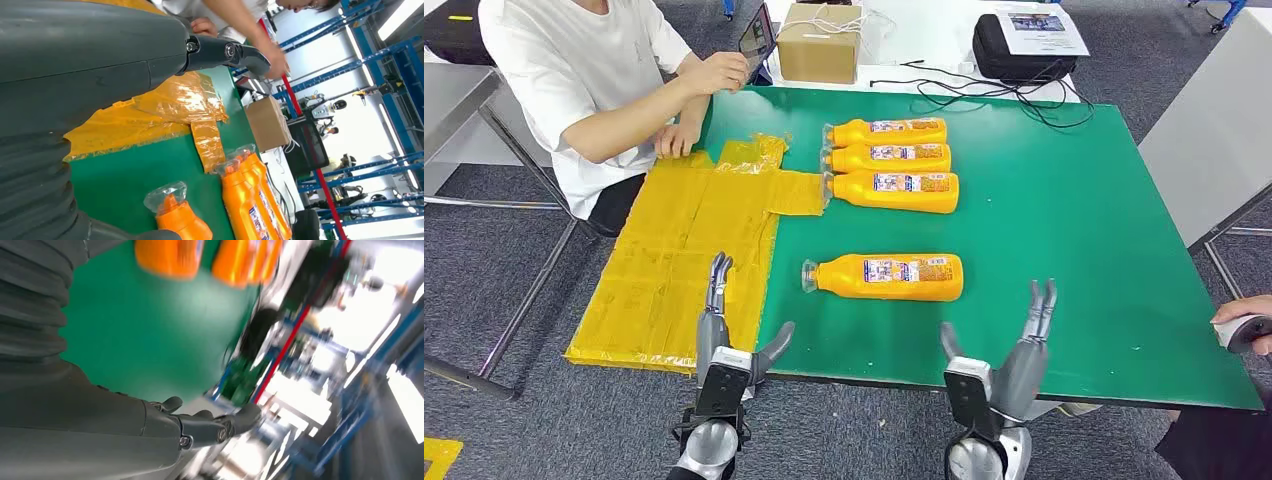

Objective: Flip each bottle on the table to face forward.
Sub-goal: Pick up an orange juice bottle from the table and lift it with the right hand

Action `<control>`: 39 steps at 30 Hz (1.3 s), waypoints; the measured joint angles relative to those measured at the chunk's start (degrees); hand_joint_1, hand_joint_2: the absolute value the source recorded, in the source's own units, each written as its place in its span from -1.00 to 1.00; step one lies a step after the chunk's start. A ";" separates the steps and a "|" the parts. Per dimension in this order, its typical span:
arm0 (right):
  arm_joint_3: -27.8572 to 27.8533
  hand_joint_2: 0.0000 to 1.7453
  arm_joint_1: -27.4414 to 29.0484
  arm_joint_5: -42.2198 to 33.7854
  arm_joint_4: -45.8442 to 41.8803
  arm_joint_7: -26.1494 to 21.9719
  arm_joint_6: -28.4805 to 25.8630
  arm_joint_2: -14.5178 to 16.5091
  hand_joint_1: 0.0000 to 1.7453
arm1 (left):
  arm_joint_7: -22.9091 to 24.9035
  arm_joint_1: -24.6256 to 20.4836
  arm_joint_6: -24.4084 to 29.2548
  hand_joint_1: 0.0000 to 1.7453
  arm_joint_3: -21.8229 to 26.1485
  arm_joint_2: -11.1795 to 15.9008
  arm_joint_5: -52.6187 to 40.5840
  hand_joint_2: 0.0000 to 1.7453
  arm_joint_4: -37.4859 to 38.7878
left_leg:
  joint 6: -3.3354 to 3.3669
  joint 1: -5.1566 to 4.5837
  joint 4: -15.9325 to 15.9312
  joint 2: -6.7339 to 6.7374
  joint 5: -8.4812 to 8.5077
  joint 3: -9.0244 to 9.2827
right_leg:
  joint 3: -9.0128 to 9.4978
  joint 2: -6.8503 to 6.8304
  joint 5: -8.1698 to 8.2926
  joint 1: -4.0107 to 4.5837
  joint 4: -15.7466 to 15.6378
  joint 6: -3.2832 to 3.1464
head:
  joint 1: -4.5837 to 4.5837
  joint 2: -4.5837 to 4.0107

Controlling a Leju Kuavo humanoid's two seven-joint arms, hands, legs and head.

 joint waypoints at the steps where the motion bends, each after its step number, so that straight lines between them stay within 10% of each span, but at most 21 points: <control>1: 0.27 1.00 -0.44 0.42 0.60 0.00 0.00 -0.19 -1.00 | 0.00 0.00 -0.04 -1.00 -0.09 0.00 0.17 1.00 -0.01 | 0.00 0.00 0.00 0.00 0.00 0.00 | 0.00 0.00 0.00 0.00 0.00 0.00 | 0.00 0.00; 21: 9.33 1.00 -16.15 11.60 23.51 15.77 5.93 -8.43 -1.00 | -0.01 -0.41 -2.50 -1.00 -0.92 -0.55 -0.59 1.00 -0.97 | 0.00 -0.01 0.01 0.00 0.01 -0.01 | 0.01 0.00 0.02 0.00 0.01 0.01 | -0.01 0.00; 39: 18.60 1.00 -36.11 25.09 41.24 36.64 24.56 -11.21 -1.00 | 1.38 -0.98 -4.27 -1.00 -0.85 -0.79 -1.57 1.00 -1.91 | 0.05 -0.01 0.03 0.00 0.09 0.00 | 0.02 0.00 0.07 -0.01 0.02 0.03 | -0.01 0.00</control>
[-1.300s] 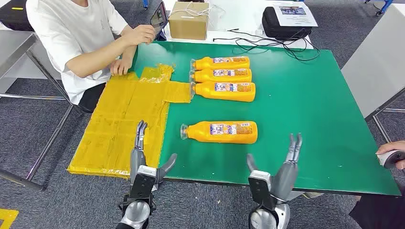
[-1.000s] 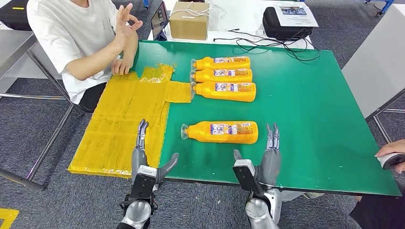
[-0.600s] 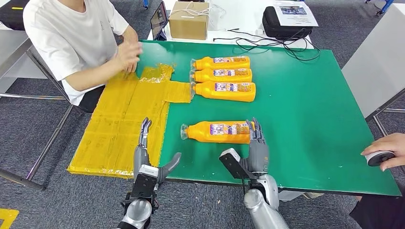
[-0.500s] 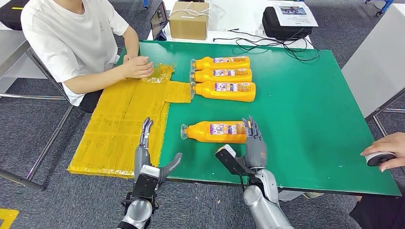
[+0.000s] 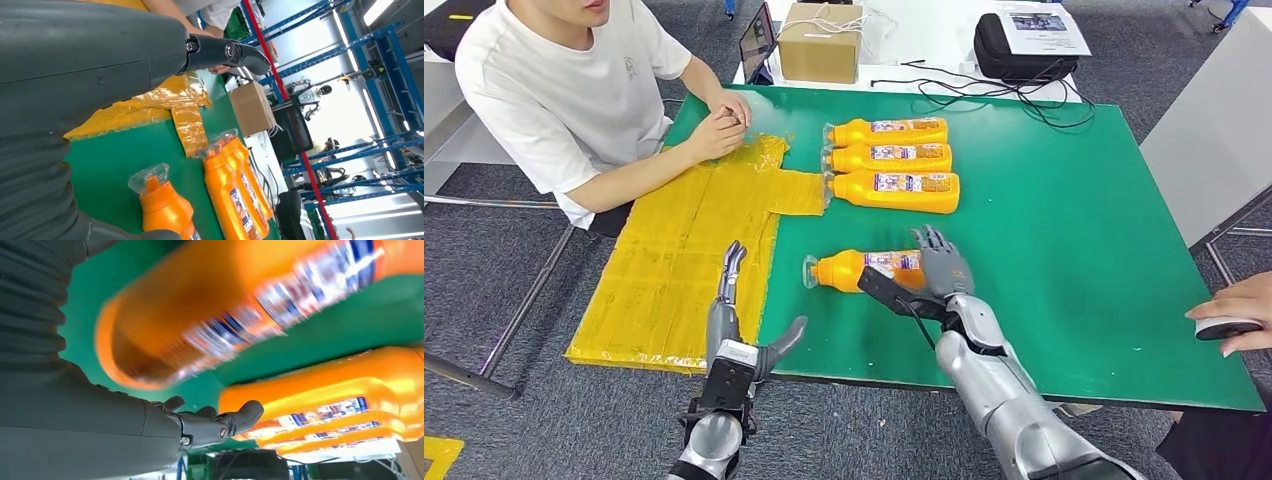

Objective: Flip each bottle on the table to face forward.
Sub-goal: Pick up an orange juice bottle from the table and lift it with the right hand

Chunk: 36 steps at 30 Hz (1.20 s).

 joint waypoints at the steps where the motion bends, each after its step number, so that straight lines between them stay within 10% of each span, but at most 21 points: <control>1: 0.45 1.00 -0.88 0.51 0.63 0.71 0.54 0.03 -1.00 | 0.07 -0.08 -0.04 -1.00 0.01 -0.01 0.01 1.00 0.00 | 0.00 0.00 0.00 0.00 0.00 0.00 | 0.00 0.00 0.00 0.00 0.00 0.00 | 0.00 0.00; 16: 5.97 1.00 -9.18 6.56 5.87 6.90 6.30 0.50 -1.00 | 0.64 -1.28 -0.61 -1.00 1.18 -0.27 0.23 1.00 0.00 | 0.00 0.00 0.01 0.00 0.00 0.00 | 0.00 0.00 0.00 0.00 0.01 0.00 | 0.01 0.00; 24: 7.17 1.00 -11.23 6.87 9.08 10.92 17.82 0.60 -1.00 | 3.34 -1.49 -3.70 -1.00 2.10 -0.37 3.75 1.00 0.14 | 0.00 0.00 0.01 -0.01 0.00 0.00 | 0.00 -0.01 0.00 0.00 0.00 0.00 | 0.00 0.00; 36: 7.14 1.00 -10.78 3.73 11.49 8.26 15.81 -0.39 -1.00 | 5.73 -1.86 -5.97 -1.00 3.39 -0.61 5.59 1.00 2.20 | 0.00 0.00 0.02 0.00 0.00 0.01 | -0.01 -0.01 0.00 0.00 0.00 0.00 | 0.00 0.00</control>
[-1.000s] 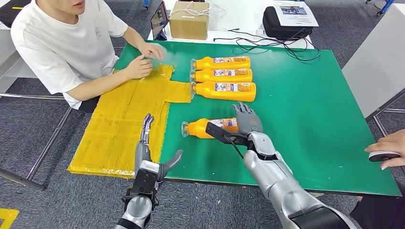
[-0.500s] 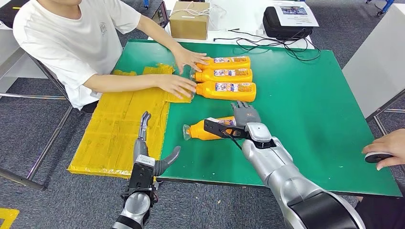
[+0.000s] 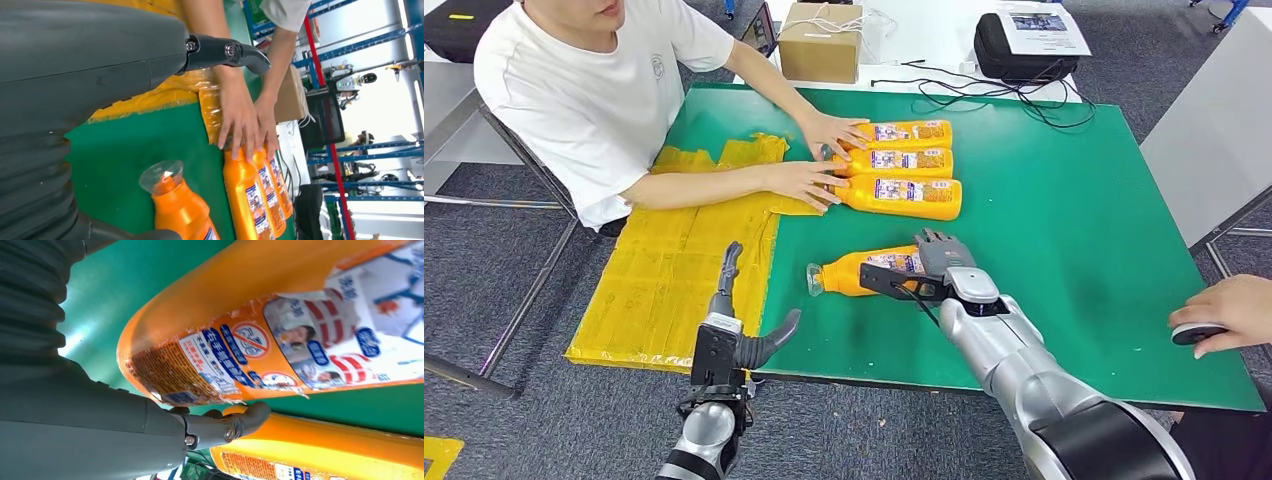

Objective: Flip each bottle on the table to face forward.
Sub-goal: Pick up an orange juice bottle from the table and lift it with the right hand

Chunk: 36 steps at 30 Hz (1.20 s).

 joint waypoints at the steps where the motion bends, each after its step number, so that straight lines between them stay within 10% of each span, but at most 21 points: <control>1: 0.00 1.00 0.03 0.11 0.11 -0.03 -0.23 -0.07 -1.00 | 0.02 -0.06 -0.03 -1.00 0.01 -0.01 0.16 1.00 0.20 | 0.00 0.00 0.00 0.00 0.00 0.00 | 0.00 0.00 0.00 0.00 0.00 0.00 | 0.00 0.00; 2: 0.00 1.00 0.06 0.24 0.22 -0.08 -0.46 -0.12 -1.00 | 0.01 -0.12 -0.03 -1.00 0.01 -0.02 0.34 1.00 0.41 | 0.00 0.00 0.00 0.00 0.00 0.00 | 0.00 0.00 0.00 0.00 0.00 0.00 | 0.00 0.00; 6: 0.01 1.00 0.10 0.53 0.63 -0.92 -1.14 -0.25 0.95 | -0.19 -0.39 -0.12 -1.00 0.01 -0.08 0.84 1.00 1.05 | 0.00 0.00 0.00 0.00 0.00 0.01 | 0.00 0.00 0.00 0.00 0.00 0.00 | 0.00 0.00; 36: -0.03 1.00 3.12 -2.26 1.57 -11.57 -7.26 -3.46 1.00 | -3.25 -1.87 1.04 -1.00 1.02 -0.13 3.59 1.00 5.49 | 0.00 0.00 0.00 0.01 -0.02 0.44 | 0.40 0.01 -0.01 0.00 -0.03 0.00 | 0.00 0.00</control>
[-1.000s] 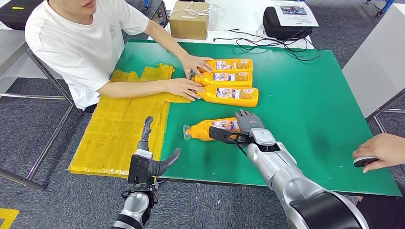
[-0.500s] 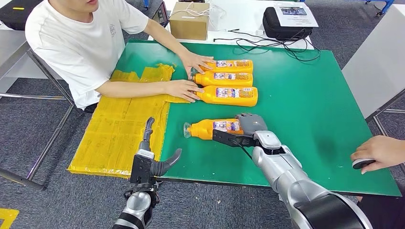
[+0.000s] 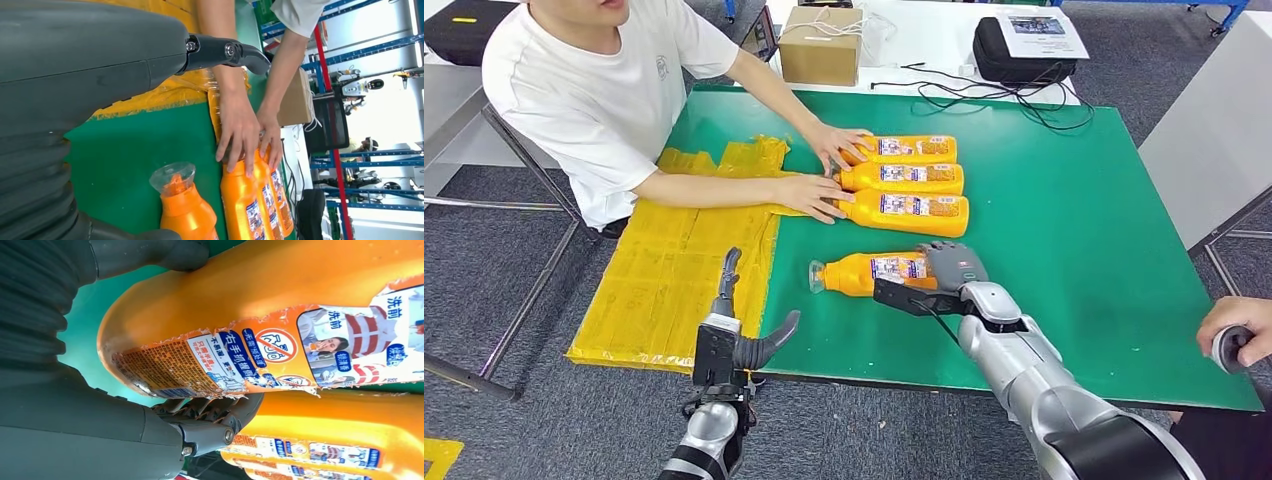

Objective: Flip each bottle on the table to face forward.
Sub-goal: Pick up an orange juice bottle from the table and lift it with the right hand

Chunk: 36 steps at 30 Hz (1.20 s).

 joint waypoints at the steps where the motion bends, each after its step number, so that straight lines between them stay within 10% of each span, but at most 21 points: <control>1: -0.11 1.00 0.21 -0.69 -0.01 -0.77 -0.45 -0.04 1.00 | -0.04 0.00 -0.01 -1.00 0.06 0.00 0.07 1.00 0.00 | 0.00 0.00 0.00 0.00 0.00 0.02 | 0.02 0.00 0.00 0.00 0.00 0.00 | 0.00 0.00; 10: -11.64 1.00 9.60 -29.56 -7.43 -23.31 1.42 2.63 1.00 | 0.06 1.07 -2.86 -1.00 1.29 0.00 4.53 1.00 -3.19 | 0.00 0.04 -0.03 0.01 -0.02 0.00 | 0.01 0.03 -0.01 0.06 0.01 -0.01 | -0.01 0.00; 31: -17.16 1.00 18.97 -41.86 -22.67 -30.44 0.34 3.31 1.00 | 2.67 5.18 -15.79 -1.00 4.64 0.03 17.70 1.00 -13.08 | 0.00 0.03 -0.03 -0.02 -0.02 -0.24 | -0.18 -0.01 -0.03 0.04 0.01 -0.02 | 0.01 0.00; 36: -16.86 1.00 20.70 -44.88 -26.58 -31.23 4.61 4.85 1.00 | 3.83 6.06 -28.56 -1.00 3.34 0.29 20.19 1.00 -13.67 | 0.00 0.03 -0.03 -0.02 -0.02 -0.24 | -0.17 0.00 -0.02 0.04 0.02 -0.02 | 0.02 0.00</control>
